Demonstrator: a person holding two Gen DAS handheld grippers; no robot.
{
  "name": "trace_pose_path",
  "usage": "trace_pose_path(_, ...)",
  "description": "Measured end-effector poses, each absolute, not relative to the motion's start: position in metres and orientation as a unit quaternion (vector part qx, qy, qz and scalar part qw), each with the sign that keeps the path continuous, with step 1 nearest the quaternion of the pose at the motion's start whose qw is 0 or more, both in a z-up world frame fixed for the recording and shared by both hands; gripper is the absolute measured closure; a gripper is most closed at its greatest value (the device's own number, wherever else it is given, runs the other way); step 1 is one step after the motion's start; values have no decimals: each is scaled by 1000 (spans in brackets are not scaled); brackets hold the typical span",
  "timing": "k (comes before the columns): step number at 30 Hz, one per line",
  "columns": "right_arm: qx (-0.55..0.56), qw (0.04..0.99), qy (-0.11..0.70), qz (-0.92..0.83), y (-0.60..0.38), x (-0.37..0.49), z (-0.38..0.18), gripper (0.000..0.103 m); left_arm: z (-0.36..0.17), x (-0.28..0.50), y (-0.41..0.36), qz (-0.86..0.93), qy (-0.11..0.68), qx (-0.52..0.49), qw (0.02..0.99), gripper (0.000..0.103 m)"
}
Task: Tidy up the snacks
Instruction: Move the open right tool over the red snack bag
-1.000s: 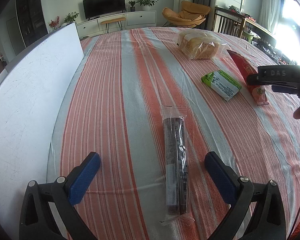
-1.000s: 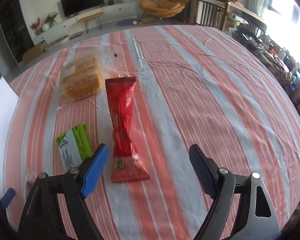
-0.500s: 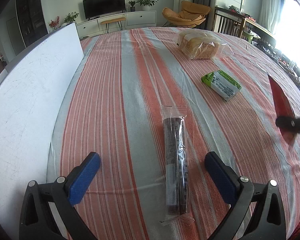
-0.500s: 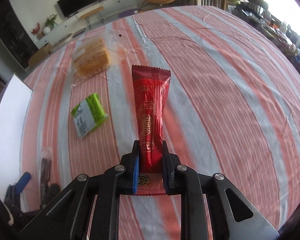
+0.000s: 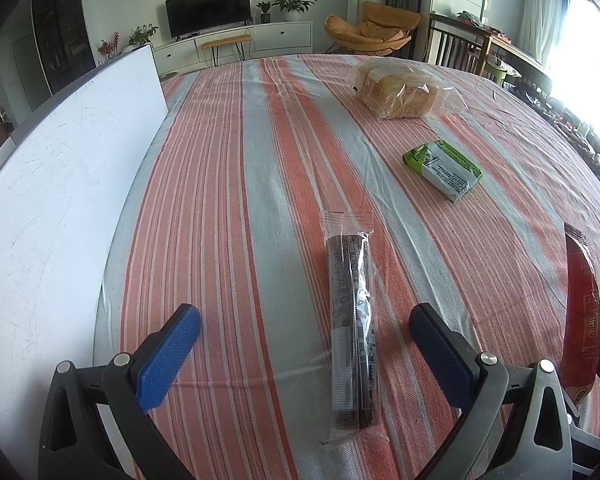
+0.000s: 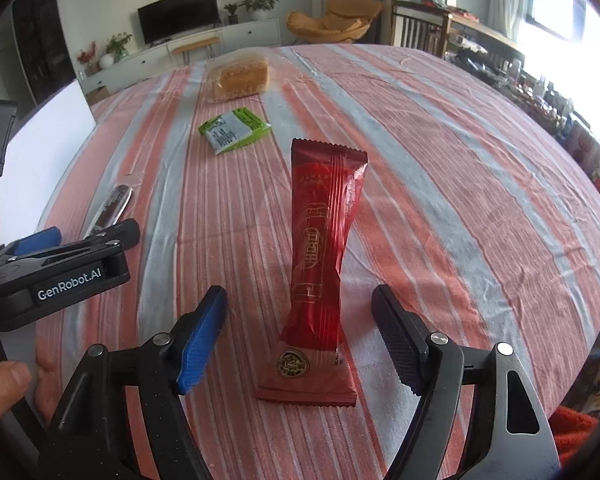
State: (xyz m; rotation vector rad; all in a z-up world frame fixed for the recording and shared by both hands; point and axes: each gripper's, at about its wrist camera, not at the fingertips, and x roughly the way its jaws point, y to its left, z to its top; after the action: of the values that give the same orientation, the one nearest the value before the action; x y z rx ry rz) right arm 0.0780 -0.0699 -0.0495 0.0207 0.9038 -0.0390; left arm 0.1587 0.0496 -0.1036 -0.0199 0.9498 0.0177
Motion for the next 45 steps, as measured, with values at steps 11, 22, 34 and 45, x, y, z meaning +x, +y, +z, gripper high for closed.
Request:
trace_pose_path(11,11,900,434,-19,-69,73,-50,20,-104,159,50,8,457,-10,889,0)
trace_pose_path(22,11,900,434,-19,-69,72,-50,20,-104,159,50,9,457,-10,889,0)
trace_pose_path(34,11,901,434,-19,-69,73,-50,19,-104,159,50,9,457,-9,889,0)
trace_pose_path(45,11,901,434,-19,-68,73,-50,19,-104,159,50,9,457,-10,889,0)
